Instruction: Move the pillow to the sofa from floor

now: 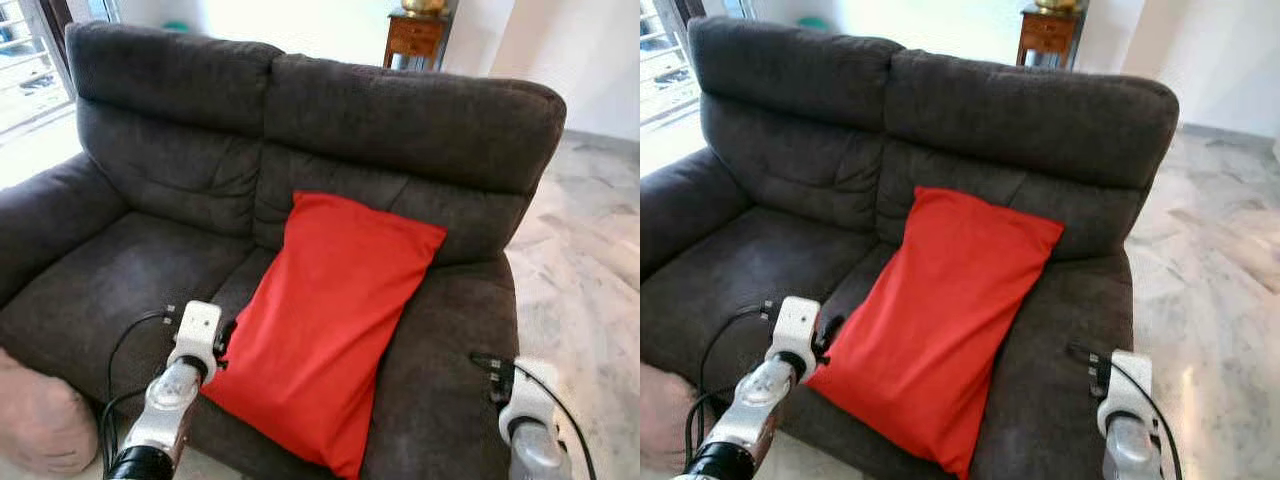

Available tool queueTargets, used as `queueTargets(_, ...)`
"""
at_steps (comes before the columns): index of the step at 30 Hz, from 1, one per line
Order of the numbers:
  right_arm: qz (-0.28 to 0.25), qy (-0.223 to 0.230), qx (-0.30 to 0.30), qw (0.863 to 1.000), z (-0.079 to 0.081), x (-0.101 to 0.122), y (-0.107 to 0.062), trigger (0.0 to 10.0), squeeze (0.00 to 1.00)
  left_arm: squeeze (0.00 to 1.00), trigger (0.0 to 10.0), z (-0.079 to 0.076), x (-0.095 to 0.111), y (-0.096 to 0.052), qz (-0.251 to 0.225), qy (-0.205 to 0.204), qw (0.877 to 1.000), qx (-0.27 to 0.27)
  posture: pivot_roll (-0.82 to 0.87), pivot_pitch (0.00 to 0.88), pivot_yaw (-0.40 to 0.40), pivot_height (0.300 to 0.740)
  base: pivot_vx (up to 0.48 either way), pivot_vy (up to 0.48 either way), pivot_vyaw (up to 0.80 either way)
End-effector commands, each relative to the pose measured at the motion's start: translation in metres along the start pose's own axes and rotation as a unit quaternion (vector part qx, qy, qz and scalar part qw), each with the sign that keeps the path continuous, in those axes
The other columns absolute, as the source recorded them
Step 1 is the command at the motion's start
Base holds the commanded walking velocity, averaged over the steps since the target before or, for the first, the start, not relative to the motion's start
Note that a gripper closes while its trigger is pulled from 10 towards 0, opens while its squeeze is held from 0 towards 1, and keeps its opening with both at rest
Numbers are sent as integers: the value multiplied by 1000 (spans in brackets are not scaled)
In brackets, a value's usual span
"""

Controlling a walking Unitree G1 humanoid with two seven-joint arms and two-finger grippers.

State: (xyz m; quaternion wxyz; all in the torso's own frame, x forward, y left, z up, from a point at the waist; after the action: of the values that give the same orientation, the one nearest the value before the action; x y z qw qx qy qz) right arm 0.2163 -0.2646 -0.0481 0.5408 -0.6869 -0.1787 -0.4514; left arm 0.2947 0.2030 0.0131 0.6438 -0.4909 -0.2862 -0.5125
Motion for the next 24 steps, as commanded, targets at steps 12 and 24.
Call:
queueTargets(12, 130, -24, 10, 991, -7, -66, -22, 10000, 0, 0, 10000, 0, -74, -31, 133, -20, 991, 2, -5, 0, -30, 740, 0, 0, 0)
queueTargets(24, 115, -89, 102, 984, 26, -60, -19, 10000, 0, 0, 10000, -18, -113, -57, 229, -56, 972, -15, 7, 0, -45, 740, 0, 0, 0)
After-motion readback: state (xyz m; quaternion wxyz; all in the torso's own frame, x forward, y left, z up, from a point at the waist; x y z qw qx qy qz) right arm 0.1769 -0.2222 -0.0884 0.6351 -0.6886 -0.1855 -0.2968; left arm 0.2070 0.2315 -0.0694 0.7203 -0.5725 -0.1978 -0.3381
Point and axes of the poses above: a point about 5 cm out from each wrist's last joint towards the gripper, its own y axis pointing out of the wrist towards the gripper, its own x axis along the axis of the wrist's last joint, z = x × y, the point moved 1 cm from there along y, pointing out of the wrist towards the gripper, and after that the axes turned 12 degrees about y, right-handed, at the moved point
